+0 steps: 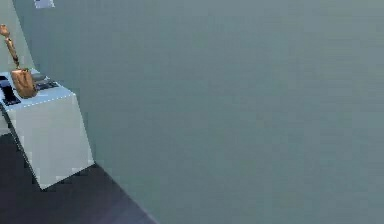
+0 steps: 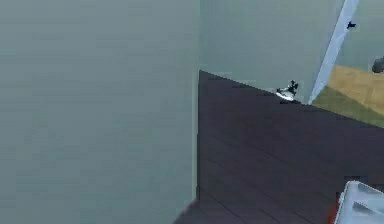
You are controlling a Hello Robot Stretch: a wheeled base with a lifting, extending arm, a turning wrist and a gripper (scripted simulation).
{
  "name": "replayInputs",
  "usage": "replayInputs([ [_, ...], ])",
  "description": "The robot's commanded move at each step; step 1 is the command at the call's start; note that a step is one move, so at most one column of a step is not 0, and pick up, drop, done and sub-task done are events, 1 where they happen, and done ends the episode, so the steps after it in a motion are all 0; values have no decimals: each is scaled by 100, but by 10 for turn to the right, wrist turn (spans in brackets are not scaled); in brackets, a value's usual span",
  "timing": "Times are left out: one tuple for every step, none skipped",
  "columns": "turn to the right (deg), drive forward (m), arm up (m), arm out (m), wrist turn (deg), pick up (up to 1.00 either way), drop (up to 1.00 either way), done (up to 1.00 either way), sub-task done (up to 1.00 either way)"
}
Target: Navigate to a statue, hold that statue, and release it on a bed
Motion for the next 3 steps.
replayInputs([
  [-450,0,0,0,0,0,0,0,0],
  [0,20,0,0,0,0,0,0,0],
  [-450,0,0,0,0,0,0,0,0],
])
